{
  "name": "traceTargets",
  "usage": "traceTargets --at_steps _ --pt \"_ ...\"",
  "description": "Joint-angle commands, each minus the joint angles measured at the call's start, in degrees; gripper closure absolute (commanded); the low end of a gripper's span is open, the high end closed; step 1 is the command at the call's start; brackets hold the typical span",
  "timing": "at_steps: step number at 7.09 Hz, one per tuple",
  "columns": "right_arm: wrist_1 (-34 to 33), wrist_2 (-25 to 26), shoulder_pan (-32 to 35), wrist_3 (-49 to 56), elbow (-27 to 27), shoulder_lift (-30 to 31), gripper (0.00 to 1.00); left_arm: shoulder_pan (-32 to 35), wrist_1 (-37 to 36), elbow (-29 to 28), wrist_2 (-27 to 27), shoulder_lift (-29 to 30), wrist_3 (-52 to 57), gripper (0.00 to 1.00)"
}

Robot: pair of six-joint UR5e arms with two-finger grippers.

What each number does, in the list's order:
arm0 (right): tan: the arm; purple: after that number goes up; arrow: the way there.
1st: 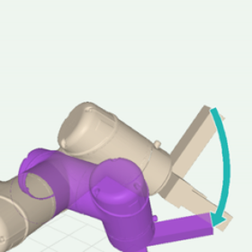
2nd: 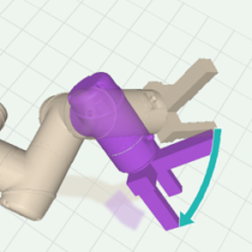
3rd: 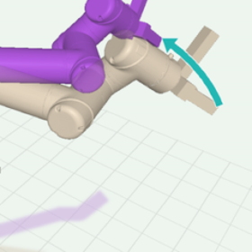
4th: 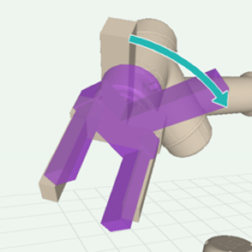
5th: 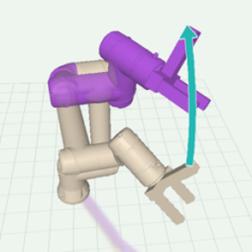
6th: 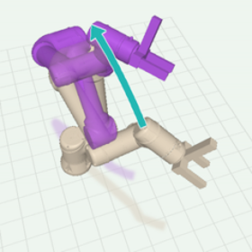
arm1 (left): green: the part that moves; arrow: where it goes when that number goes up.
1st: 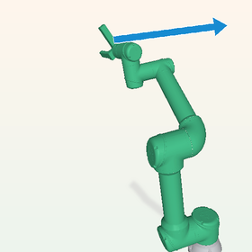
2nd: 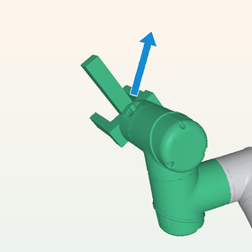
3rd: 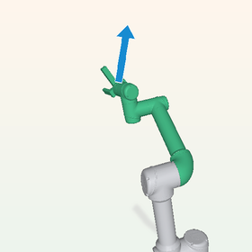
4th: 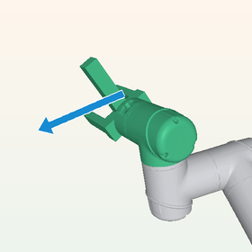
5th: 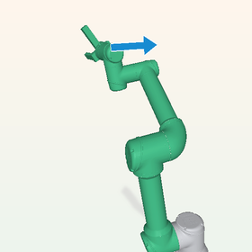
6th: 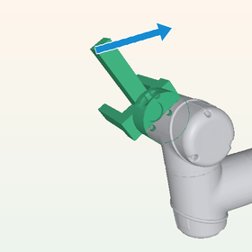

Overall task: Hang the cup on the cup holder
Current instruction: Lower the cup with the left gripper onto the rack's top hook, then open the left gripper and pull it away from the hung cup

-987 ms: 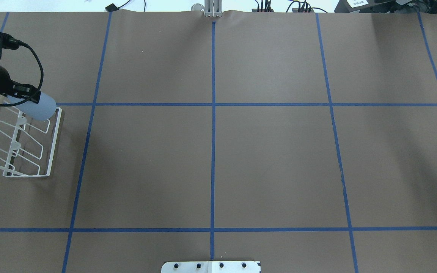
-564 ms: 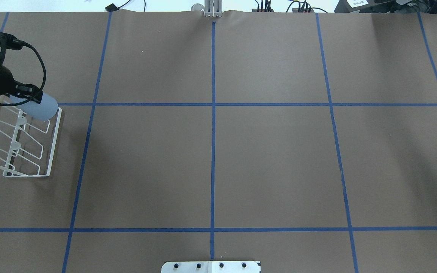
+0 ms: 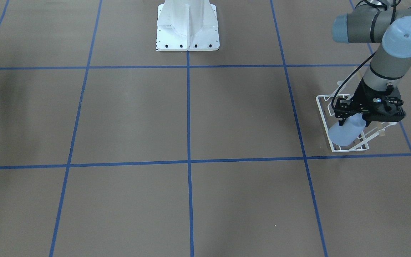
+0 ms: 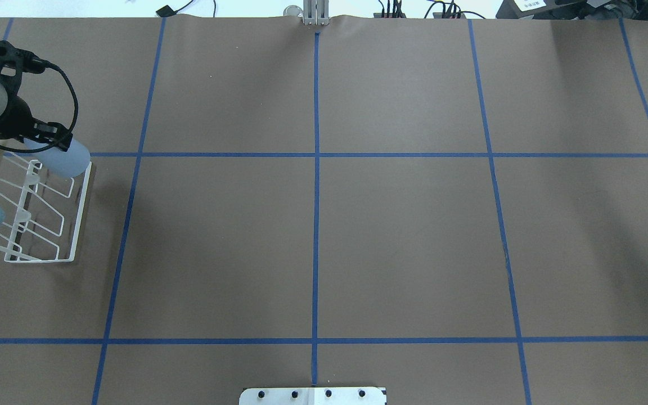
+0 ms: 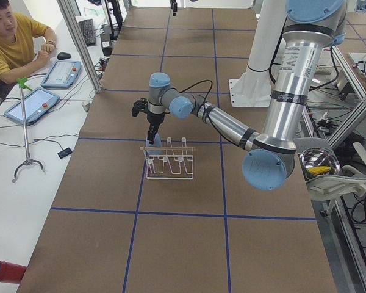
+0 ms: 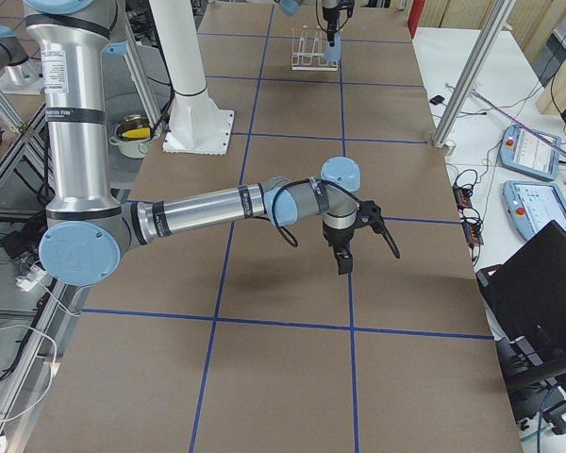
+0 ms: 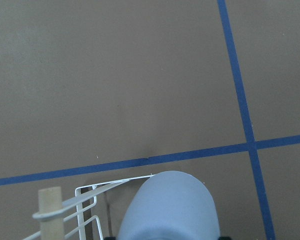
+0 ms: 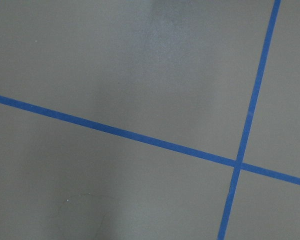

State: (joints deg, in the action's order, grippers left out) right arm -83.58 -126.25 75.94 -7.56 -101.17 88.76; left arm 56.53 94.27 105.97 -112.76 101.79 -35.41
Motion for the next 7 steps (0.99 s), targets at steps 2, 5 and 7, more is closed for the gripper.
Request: traceTargets --at_steps 2,5,7 --pt "-0.09 -0.49 0.00 0.17 0.10 0.10 0.00 0.59 -0.49 1.51 -0.79 0.96 0.43 0.02" --pt "0.00 -1.55 0.96 3.14 0.19 2.12 0.00 10.04 -2.85 0.91 -6.49 -0.27 14.17 0.02" --pt "-0.88 -1.81 5.86 7.36 0.45 3.08 0.00 19.88 -3.48 -2.85 -11.66 -3.08 29.27 0.02"
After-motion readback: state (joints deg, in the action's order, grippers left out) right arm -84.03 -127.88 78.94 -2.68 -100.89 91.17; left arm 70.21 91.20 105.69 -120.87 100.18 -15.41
